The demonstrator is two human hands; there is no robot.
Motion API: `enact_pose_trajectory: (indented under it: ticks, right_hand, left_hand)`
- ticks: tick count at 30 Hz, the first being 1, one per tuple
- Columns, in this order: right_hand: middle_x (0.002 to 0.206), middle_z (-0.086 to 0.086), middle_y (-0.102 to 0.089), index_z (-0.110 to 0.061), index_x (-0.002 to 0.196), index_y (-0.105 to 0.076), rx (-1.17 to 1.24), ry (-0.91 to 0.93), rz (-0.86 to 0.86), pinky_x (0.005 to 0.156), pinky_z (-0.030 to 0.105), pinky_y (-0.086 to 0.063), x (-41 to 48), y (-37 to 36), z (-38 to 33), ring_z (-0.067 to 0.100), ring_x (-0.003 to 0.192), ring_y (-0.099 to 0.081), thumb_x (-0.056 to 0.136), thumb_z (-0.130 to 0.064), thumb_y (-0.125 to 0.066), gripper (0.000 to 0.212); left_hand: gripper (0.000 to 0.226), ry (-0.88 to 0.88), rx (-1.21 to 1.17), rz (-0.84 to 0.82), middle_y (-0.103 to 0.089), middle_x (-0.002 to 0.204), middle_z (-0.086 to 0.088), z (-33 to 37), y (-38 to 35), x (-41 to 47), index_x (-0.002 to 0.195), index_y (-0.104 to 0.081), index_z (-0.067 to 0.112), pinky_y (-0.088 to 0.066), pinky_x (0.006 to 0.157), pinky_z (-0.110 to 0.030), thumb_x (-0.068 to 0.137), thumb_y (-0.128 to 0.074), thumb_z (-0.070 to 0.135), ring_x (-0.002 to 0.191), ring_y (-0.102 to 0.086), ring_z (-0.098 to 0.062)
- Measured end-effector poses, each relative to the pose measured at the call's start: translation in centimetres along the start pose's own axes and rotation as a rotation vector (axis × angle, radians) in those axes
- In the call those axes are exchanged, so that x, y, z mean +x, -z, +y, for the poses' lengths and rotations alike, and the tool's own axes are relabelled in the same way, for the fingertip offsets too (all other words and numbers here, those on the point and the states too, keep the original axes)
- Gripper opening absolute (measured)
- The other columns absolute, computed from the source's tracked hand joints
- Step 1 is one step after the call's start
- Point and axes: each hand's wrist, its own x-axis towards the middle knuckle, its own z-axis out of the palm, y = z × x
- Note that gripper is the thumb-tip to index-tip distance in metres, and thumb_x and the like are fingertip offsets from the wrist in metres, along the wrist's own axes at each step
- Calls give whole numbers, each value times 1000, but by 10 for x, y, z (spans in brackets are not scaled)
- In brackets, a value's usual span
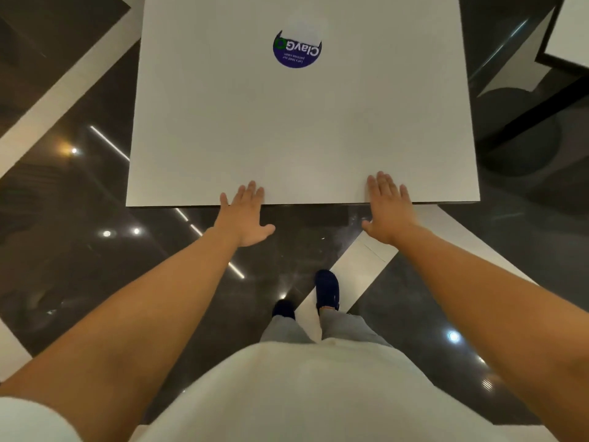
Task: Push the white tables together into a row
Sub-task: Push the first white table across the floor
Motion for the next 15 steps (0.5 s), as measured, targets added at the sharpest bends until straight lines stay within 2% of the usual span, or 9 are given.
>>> enact_pose_trajectory:
  ticks: [7, 15]
  right_hand:
    - [166, 14, 6, -12, 157, 7, 11, -46, -21, 121, 53, -7, -34, 18, -14, 32, 152, 4, 88, -51, -64, 107]
    - [166, 14, 3, -11, 157, 5, 115, -133, 38, 122, 52, -12, -70, 18, -43, 31, 152, 1, 88, -50, -65, 106]
  left_hand:
    - [110, -46, 21, 50, 10, 166, -8, 23, 23, -26, 157, 6, 19, -2, 119, -62, 81, -46, 78, 152, 7, -31]
    - [105, -173, 71, 65, 6, 167, -8, 29, 43, -39, 158, 1, 21, 1, 120, -61, 83, -48, 76, 153, 4, -30]
